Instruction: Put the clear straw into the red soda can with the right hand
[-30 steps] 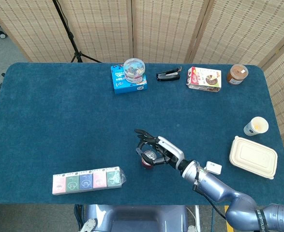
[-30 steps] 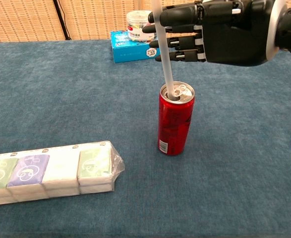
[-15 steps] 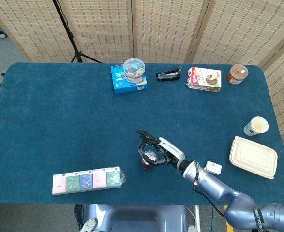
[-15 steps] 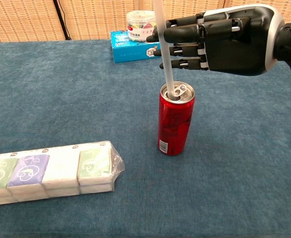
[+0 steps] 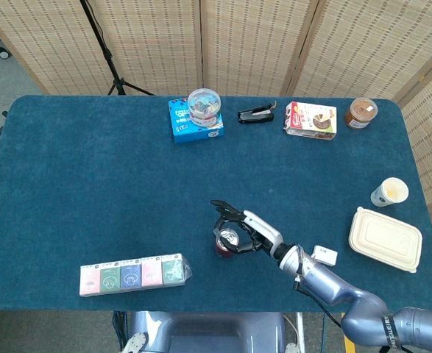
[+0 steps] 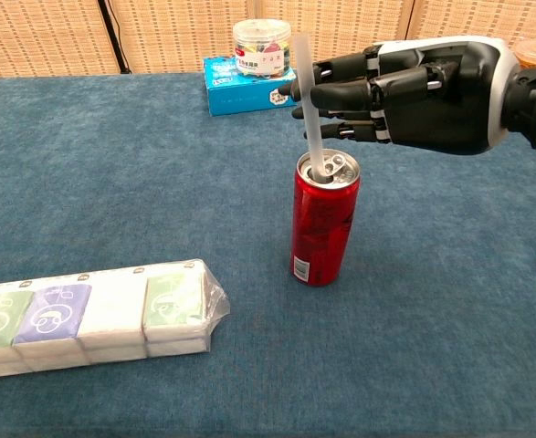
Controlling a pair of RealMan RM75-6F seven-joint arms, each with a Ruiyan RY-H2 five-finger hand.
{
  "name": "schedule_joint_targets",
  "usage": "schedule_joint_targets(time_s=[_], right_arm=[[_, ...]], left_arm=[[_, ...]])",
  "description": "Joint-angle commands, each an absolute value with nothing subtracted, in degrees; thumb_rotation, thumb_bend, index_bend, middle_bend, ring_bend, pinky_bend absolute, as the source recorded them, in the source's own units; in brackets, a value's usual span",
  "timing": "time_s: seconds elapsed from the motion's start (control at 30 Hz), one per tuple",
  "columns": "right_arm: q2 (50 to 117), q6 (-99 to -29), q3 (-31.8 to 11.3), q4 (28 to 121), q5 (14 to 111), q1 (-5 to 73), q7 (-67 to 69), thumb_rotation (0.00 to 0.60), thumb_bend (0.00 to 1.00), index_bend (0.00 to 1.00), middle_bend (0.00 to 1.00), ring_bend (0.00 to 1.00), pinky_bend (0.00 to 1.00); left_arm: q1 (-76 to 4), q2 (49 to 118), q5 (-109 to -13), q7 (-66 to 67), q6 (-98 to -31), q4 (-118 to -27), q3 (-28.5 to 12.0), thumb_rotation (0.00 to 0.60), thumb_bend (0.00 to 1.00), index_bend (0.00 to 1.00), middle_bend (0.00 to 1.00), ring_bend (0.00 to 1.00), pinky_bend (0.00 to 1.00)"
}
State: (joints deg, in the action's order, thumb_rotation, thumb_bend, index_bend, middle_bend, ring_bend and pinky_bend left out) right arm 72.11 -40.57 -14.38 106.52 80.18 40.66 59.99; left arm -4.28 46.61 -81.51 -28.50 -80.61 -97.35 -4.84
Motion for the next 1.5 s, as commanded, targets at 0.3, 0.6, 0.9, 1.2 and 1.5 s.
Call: schedule_joint_targets(time_s=[0.3,0.6,0.9,1.2,1.5], right_arm=[[73.53,-42.91,-11.78,103.1,84.4,40.76,59.73,0.6,0.58,0.56,0.0,0.0,0.0],[74.46,-44.85,-9.69,100.56,87.11,41.19,61.06,0.6,0.57,0.55,0.0,0.0,0.0],[75.25,-45.98,-7.7,98.42,88.69,41.93,61.18,0.6,0.56,0.51,0.0,0.0,0.0],[75.36,-47.41,-6.82,98.05,89.48,42.33,61.96,0.6,0.56,0.42,0.0,0.0,0.0],[74.67,-49.05,-6.14,98.34,90.71,42.68,62.95,0.6,0.56,0.36,0.0,0.0,0.0]], left_arm=[[-4.4,46.67,-81.28,-27.87,-80.5,-97.68,-4.83,0.6,0.0,0.0,0.0,0.0,0.0],[-4.42,46.69,-81.22,-27.88,-80.47,-97.83,-4.8,0.6,0.0,0.0,0.0,0.0,0.0],[-4.42,46.64,-81.16,-27.96,-80.43,-97.77,-4.76,0.6,0.0,0.0,0.0,0.0,0.0],[-4.44,46.64,-81.1,-28.0,-80.42,-97.74,-4.78,0.6,0.0,0.0,0.0,0.0,0.0],[-4.42,46.56,-81.27,-28.28,-80.44,-97.69,-4.71,0.6,0.0,0.0,0.0,0.0,0.0]])
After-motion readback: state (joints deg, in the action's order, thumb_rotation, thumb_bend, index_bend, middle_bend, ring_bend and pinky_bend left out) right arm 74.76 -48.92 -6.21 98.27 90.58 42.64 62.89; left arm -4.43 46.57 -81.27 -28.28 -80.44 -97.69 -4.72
